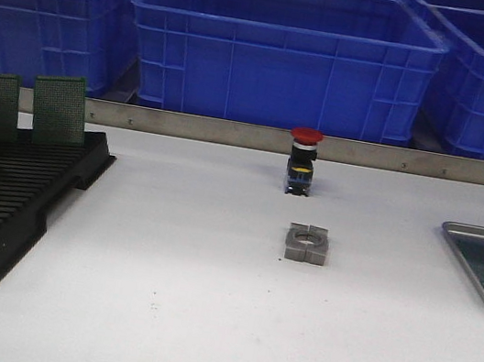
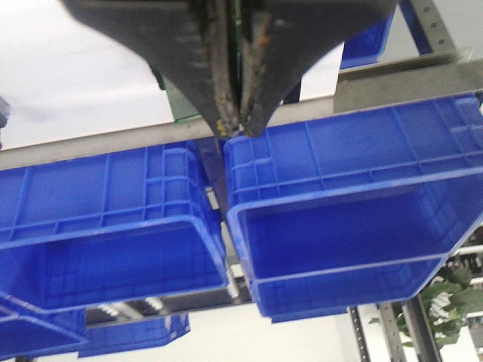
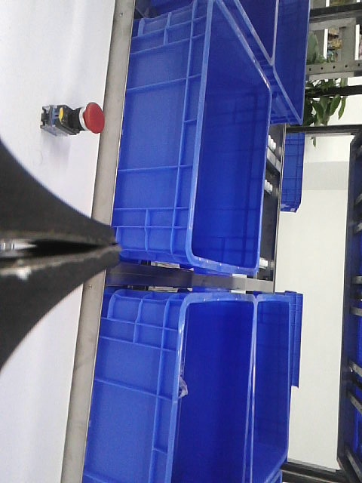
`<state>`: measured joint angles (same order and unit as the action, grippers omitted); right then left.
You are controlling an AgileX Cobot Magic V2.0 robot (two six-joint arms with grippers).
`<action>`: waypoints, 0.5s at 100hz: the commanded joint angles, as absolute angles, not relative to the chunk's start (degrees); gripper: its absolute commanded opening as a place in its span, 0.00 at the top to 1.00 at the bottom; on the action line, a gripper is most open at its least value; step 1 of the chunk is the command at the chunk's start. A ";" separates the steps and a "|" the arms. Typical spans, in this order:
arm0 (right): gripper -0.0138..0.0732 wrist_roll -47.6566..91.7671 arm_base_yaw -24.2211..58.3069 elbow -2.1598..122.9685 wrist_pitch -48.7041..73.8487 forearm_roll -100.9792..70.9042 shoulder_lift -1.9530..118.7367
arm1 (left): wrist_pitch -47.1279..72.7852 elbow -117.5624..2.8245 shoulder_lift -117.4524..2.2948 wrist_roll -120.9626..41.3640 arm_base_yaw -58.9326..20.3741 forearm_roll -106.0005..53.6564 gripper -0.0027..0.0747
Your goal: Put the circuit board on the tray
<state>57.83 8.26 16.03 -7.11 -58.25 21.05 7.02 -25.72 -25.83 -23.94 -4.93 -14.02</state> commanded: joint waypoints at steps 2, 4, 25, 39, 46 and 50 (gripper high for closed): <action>0.92 58.22 8.24 17.53 -9.60 -58.14 21.15 | 3.13 -25.94 -25.26 -6.83 -4.83 2.41 0.99; 0.92 58.22 8.24 17.53 -9.60 -58.14 21.15 | 2.74 -25.43 -24.91 -5.04 -4.83 4.09 0.99; 0.92 58.22 8.24 17.53 -9.60 -58.14 21.15 | -1.53 -18.05 -18.65 -3.13 -4.83 7.15 0.99; 0.92 58.22 8.24 17.53 -9.60 -58.14 21.15 | -1.53 -12.28 -12.98 -3.13 -4.72 7.94 0.99; 0.92 58.22 8.24 17.53 -9.65 -58.14 21.15 | -1.53 -9.22 -10.04 -3.13 -4.31 8.07 0.99; 0.92 58.22 8.24 17.53 -9.65 -58.14 21.15 | -1.53 -7.73 -8.30 -2.93 -3.91 8.07 0.99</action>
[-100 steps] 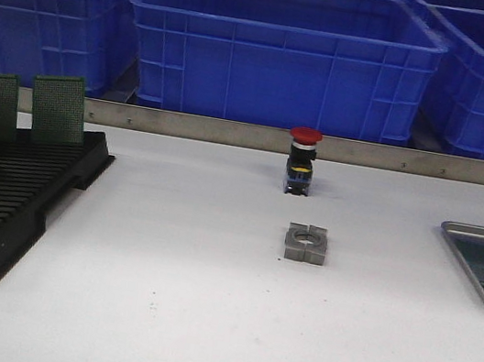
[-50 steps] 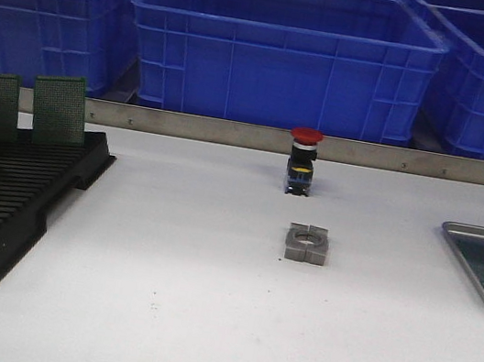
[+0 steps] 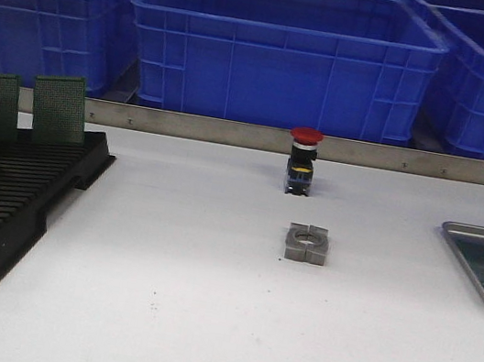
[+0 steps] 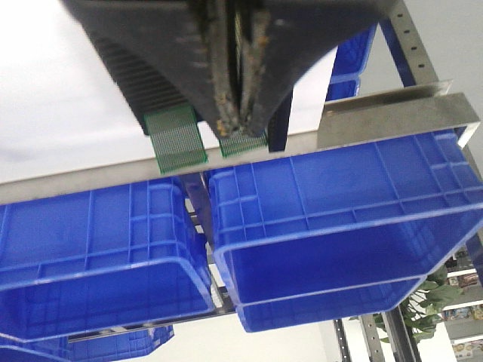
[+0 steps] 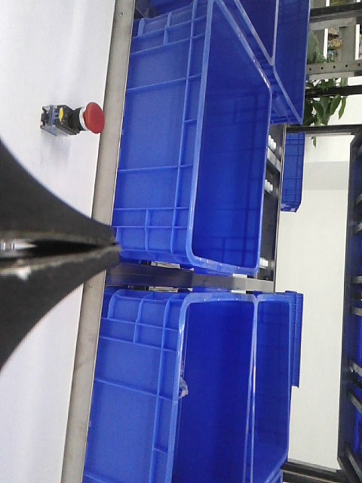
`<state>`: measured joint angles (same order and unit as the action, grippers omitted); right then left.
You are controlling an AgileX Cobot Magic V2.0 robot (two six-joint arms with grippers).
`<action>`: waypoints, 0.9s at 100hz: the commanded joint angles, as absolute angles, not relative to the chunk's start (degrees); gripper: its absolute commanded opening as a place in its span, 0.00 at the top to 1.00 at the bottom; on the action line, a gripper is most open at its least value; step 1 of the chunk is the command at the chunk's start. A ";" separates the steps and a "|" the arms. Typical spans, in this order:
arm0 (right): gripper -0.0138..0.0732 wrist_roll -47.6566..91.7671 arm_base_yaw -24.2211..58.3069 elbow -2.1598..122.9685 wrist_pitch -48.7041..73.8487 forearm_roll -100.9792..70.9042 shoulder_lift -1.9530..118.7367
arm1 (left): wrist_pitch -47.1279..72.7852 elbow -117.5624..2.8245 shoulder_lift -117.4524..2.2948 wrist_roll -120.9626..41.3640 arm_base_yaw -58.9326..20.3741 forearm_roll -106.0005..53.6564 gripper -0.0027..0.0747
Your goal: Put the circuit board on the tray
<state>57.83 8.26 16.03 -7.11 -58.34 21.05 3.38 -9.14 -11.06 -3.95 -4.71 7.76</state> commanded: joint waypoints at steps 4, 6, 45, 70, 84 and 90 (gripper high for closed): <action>0.92 58.22 8.24 17.53 -9.65 -58.14 21.15 | -1.53 -5.99 -6.86 -2.68 -3.31 8.07 0.99; 0.92 58.22 8.24 17.53 -9.65 -58.14 21.15 | -1.53 -5.16 -6.00 -2.68 -2.99 8.07 0.99; 0.92 58.22 8.24 17.46 -9.67 -58.14 21.15 | -2.33 2.56 2.08 -2.68 -0.81 8.07 0.99; 0.92 58.22 8.24 17.46 -9.67 -58.14 21.15 | -2.47 2.56 2.08 -2.68 -0.81 8.07 0.99; 0.92 58.22 8.24 17.46 -9.67 -58.14 21.15 | -2.47 2.56 2.08 -2.68 -0.81 8.07 0.99; 0.92 58.22 8.24 17.46 -9.67 -58.14 21.15 | -2.47 2.56 2.08 -2.68 -0.81 8.07 0.99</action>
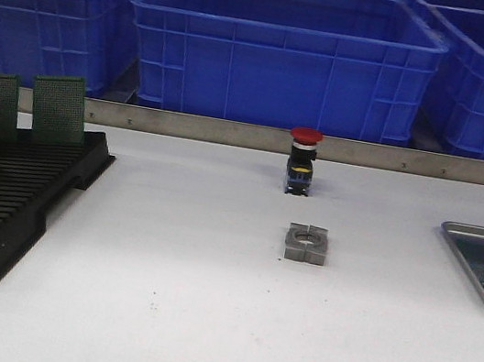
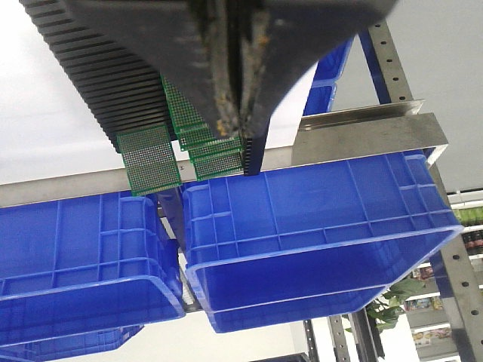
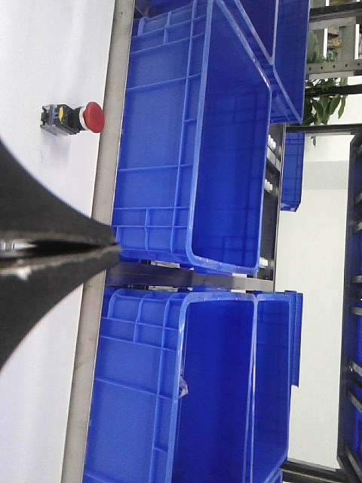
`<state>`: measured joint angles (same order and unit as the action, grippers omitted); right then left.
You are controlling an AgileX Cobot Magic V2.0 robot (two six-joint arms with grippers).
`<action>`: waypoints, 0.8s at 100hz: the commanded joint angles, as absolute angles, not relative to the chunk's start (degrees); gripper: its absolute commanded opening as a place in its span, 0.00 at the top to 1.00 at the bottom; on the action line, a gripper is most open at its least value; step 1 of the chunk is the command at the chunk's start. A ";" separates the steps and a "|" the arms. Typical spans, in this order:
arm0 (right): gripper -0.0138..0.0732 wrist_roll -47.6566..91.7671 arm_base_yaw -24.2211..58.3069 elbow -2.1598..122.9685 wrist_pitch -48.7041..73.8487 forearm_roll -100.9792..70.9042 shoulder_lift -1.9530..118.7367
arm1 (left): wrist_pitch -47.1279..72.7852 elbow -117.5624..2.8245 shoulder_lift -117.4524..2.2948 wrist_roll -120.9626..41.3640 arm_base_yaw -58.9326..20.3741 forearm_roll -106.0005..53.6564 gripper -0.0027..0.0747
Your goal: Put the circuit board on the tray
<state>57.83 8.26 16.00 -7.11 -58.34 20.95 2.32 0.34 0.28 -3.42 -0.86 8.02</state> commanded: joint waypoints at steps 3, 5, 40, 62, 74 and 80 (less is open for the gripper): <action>0.92 58.22 8.24 17.46 -9.67 -58.14 21.15 | -2.47 2.56 2.08 -2.68 -0.81 8.07 0.99; 0.92 58.22 8.24 17.46 -9.67 -58.14 21.15 | -2.47 2.56 2.08 -2.68 -0.81 8.07 0.99; 0.92 58.22 8.24 17.46 -9.67 -58.14 21.15 | -2.47 2.56 2.08 -2.68 -0.81 8.07 0.99; 0.92 58.22 8.24 17.40 -11.00 -58.14 21.15 | -2.47 2.56 2.08 -2.68 -0.81 8.07 0.99; 0.92 58.15 8.24 17.40 -11.15 -58.14 21.15 | -2.47 2.56 2.08 -2.68 -0.81 8.07 0.99; 0.92 57.51 8.24 17.18 -11.00 -57.57 21.15 | -2.47 2.56 2.08 -2.68 -0.81 8.07 0.99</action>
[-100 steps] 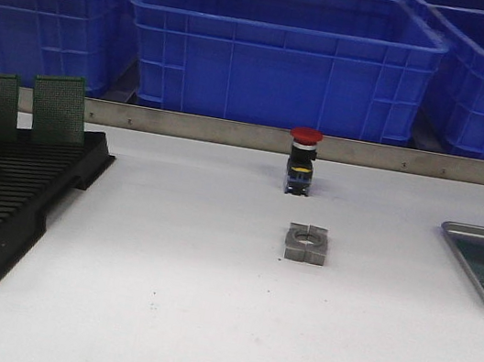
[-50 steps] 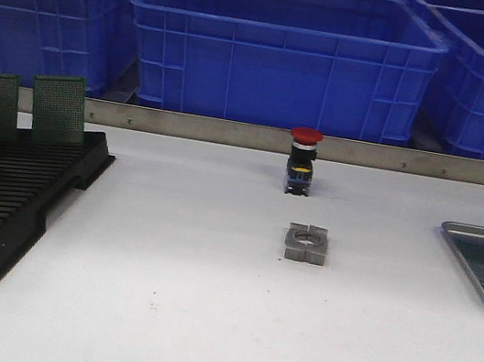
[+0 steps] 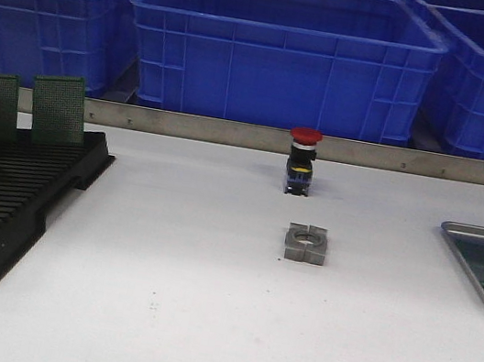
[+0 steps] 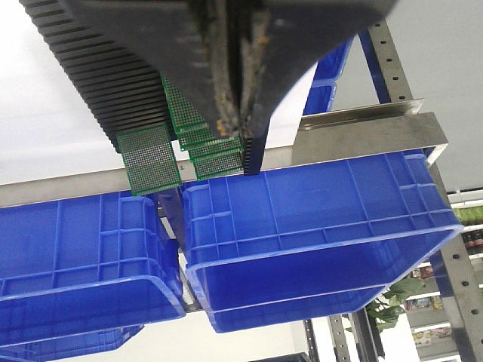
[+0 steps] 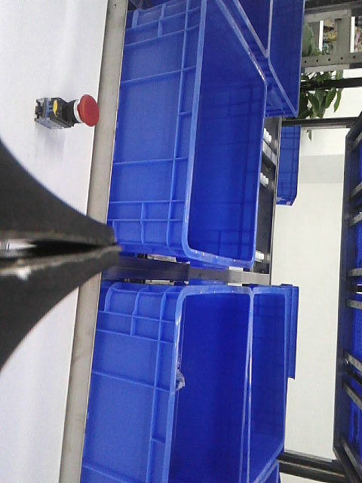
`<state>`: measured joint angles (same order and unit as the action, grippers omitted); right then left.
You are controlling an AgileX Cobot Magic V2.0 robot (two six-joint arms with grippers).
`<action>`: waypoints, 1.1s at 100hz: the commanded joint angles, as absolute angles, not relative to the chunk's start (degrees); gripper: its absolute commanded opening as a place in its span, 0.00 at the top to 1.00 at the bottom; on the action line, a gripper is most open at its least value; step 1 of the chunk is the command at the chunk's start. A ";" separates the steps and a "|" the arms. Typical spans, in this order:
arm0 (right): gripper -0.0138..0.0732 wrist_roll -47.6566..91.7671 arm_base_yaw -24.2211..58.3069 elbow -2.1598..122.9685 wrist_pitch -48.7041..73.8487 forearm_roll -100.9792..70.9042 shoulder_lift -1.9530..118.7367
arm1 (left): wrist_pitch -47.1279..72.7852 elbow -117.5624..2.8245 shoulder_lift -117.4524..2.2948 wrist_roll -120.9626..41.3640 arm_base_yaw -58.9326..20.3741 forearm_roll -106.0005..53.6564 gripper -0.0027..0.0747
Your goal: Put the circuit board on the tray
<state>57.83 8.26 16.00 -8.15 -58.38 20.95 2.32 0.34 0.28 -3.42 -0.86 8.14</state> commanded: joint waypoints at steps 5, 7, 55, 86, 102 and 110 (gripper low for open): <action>0.92 54.79 8.24 16.60 -11.15 -54.59 21.10 | -2.47 2.56 2.08 -2.68 -0.81 8.07 0.99; 0.92 53.80 8.24 16.40 -11.15 -53.47 21.04 | -2.47 2.56 2.08 -2.68 -0.81 8.07 0.99; 0.92 16.45 4.21 6.25 -13.77 -14.18 14.02 | -2.47 2.56 2.08 -2.68 -0.81 8.07 0.99; 0.92 5.59 -2.14 1.50 -8.60 -3.90 1.83 | -2.47 2.56 2.08 -2.68 -0.81 8.07 0.99; 0.92 2.17 -3.32 -1.84 -9.27 -2.30 -1.57 | -2.47 2.56 2.08 -2.68 -0.81 8.07 0.99; 0.92 1.36 -3.32 -1.94 -7.87 -1.96 -1.57 | -2.47 2.56 2.08 -2.68 -0.81 8.07 0.99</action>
